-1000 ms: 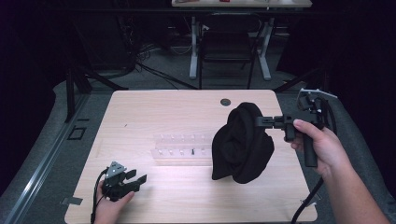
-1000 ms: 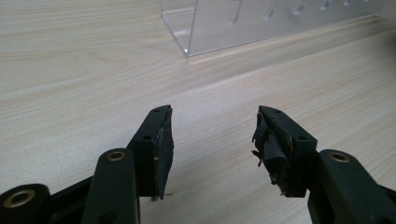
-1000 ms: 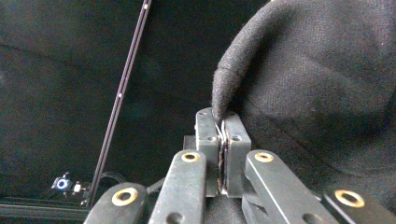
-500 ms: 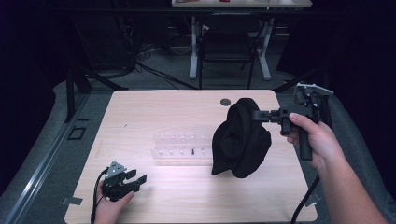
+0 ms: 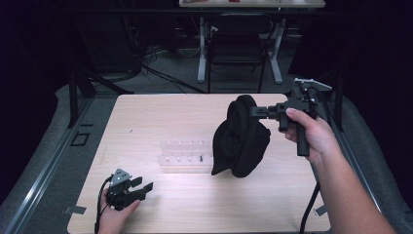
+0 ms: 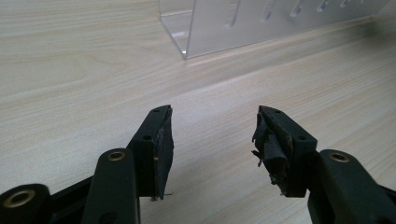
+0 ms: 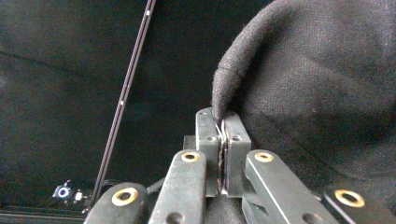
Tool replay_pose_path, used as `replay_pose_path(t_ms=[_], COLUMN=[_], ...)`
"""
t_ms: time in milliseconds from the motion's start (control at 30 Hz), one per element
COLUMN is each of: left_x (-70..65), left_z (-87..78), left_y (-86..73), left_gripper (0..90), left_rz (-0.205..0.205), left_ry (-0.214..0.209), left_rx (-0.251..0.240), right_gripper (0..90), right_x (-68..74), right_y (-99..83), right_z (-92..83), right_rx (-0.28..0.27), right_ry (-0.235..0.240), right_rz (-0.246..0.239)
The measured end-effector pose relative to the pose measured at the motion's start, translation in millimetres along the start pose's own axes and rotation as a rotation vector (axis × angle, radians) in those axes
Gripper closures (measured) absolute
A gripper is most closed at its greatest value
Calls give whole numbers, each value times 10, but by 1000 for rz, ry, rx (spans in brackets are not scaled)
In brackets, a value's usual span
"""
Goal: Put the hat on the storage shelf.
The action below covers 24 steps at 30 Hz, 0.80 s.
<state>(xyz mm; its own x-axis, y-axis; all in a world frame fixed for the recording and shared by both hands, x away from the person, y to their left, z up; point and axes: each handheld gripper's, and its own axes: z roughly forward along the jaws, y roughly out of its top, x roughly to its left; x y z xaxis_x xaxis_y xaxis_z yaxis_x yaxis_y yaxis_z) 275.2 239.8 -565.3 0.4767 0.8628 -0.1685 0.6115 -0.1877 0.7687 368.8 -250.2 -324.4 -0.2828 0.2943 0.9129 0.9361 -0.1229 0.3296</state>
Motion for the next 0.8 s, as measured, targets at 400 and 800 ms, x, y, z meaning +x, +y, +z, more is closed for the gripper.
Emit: replay_pose_path(t_ms=[400,800], left_x=[9,28], left_z=[-14,-25], left_y=[1,-6], left_gripper=[465,465], left_rz=[-4,-13], left_ry=[-6,-4], left_rx=[-9,-18], right_gripper=[884,884], right_x=[-61,-129], right_y=[185,359], right_z=[394,586], right_rx=[3,3], right_ry=[-11,-39], right_rz=[4,2])
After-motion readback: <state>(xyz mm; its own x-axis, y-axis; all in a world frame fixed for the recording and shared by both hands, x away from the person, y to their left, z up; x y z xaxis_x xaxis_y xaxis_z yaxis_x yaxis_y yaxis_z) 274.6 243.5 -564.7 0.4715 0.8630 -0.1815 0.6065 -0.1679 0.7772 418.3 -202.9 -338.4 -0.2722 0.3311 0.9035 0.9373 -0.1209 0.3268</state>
